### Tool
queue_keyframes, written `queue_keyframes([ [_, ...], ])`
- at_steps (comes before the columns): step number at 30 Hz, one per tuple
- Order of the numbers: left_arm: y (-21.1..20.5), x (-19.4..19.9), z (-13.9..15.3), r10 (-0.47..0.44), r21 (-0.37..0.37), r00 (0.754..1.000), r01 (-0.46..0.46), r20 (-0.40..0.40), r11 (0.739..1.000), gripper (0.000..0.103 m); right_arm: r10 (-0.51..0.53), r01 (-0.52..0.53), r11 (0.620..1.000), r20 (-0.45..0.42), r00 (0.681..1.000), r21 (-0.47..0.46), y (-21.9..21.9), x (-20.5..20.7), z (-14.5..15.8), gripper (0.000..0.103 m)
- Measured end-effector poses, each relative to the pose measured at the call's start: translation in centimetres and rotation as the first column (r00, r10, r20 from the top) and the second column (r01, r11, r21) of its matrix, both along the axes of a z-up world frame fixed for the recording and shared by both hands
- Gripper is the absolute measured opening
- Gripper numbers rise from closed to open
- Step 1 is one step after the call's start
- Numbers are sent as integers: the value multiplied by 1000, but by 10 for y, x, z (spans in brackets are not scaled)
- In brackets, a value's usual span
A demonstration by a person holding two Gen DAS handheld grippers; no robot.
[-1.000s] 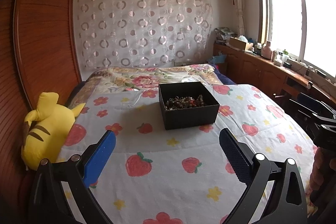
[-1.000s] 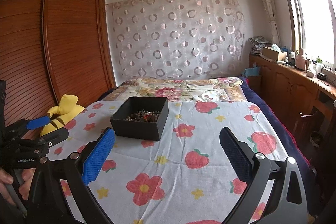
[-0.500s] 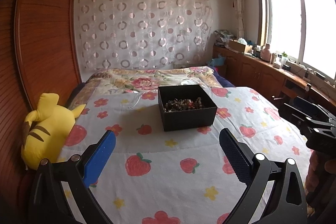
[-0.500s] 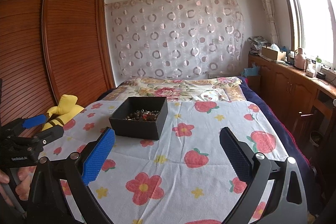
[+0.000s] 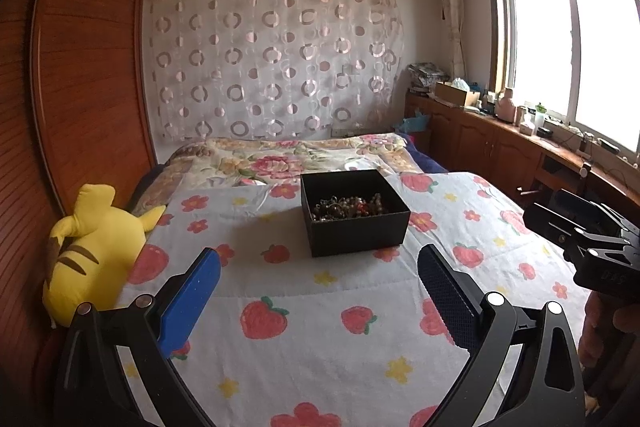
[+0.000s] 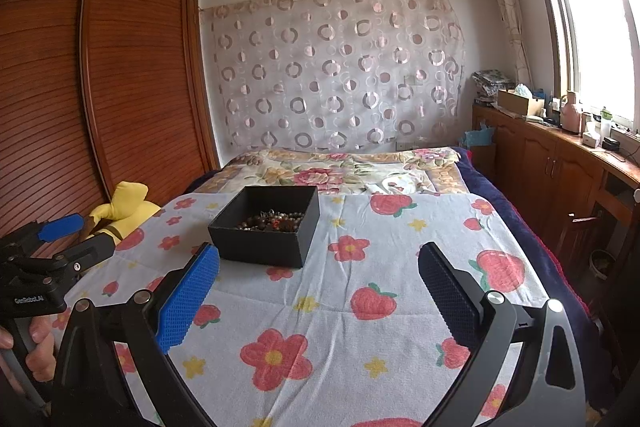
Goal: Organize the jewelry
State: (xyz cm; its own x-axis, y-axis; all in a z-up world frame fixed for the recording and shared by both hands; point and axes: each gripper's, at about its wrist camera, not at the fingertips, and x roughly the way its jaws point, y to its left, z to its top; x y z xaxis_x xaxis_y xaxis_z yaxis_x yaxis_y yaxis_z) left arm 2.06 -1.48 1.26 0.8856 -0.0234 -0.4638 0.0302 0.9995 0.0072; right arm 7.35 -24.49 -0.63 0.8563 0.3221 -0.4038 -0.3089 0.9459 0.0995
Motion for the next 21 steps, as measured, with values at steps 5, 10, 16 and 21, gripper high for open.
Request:
queue_keyframes([
  [5, 1, 0, 0, 1, -2, 1000, -1, 0, 1000, 95, 0, 0, 1000, 1, 1000, 1, 0, 0, 0, 100],
  [10, 1, 0, 0, 1, -2, 1000, -1, 0, 1000, 95, 1, -1, 1000, 1, 1000, 1, 0, 0, 0, 101],
  [16, 2, 0, 0, 1, -1, 1000, -1, 1, 1000, 95, 0, 0, 1000, 0, 1000, 2, 0, 0, 0, 100],
  [21, 1, 0, 0, 3, -3, 1000, -3, 0, 1000, 95, 1, -1, 1000, 2, 1000, 1, -1, 0, -1, 100],
])
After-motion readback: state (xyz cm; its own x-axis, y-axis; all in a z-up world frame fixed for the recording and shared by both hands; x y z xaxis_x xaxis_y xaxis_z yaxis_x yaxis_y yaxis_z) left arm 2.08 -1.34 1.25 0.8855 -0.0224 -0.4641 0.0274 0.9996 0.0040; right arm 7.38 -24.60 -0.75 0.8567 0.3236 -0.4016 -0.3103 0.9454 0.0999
